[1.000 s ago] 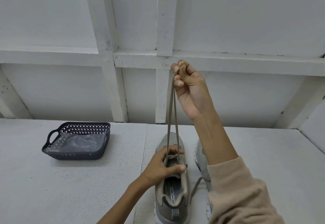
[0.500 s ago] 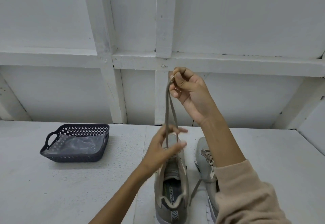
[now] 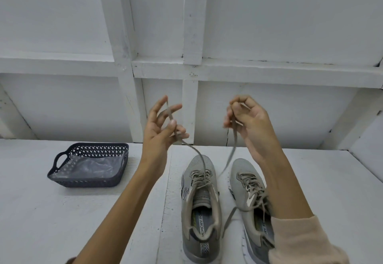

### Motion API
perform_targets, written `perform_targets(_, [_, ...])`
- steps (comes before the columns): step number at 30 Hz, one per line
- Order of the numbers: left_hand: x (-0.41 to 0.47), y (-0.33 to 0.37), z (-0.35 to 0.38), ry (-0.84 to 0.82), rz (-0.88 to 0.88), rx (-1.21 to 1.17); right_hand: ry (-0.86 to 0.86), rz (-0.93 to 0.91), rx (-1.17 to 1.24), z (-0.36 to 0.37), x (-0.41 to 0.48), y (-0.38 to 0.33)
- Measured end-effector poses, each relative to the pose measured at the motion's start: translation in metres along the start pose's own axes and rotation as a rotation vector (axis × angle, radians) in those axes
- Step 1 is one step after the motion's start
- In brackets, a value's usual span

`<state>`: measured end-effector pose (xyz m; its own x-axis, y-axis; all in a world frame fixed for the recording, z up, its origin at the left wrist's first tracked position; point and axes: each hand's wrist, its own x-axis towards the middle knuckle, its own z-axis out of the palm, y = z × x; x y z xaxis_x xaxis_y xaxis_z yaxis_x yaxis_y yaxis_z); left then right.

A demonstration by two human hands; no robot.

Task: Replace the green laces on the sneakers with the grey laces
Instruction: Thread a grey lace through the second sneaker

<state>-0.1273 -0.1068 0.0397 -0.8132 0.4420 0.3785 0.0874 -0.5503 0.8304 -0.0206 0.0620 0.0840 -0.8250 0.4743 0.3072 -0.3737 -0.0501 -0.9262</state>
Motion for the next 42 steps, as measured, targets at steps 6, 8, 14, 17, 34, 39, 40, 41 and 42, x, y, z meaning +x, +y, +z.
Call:
perform_targets(6, [-0.028, -0.017, -0.044, 0.021, -0.163, 0.109, -0.265, 0.197, -0.508, -0.032, -0.033, 0.043])
perform_targets(8, [-0.039, -0.025, -0.056, -0.016, -0.192, 0.196, -0.427, 0.321, -0.582, -0.037, -0.045, 0.057])
perform_targets(14, [-0.067, -0.048, -0.076, -0.339, -0.365, 0.534, -0.511, 0.484, -0.778, -0.045, -0.066, 0.086])
perform_targets(17, [-0.076, -0.057, -0.079, -0.356, -0.396, 0.619, -0.407, 0.461, -0.744, -0.043, -0.073, 0.092])
perform_targets(34, [-0.066, -0.058, -0.066, -0.536, -0.033, 1.177, -0.121, 0.367, -0.758, -0.026, -0.086, 0.099])
perform_targets(39, [-0.064, -0.054, -0.063, -0.604, 0.011, 1.289, -0.109, 0.334, -0.776, -0.024, -0.088, 0.096])
perform_targets(40, [-0.065, -0.054, -0.063, -0.607, 0.010, 1.292, -0.110, 0.327, -0.782, -0.024, -0.088, 0.095])
perform_targets(41, [-0.065, -0.054, -0.063, -0.606, 0.004, 1.284, -0.110, 0.322, -0.785, -0.024, -0.088, 0.094])
perform_targets(42, [-0.065, -0.054, -0.062, -0.600, -0.003, 1.275, -0.110, 0.322, -0.784, -0.024, -0.088, 0.094])
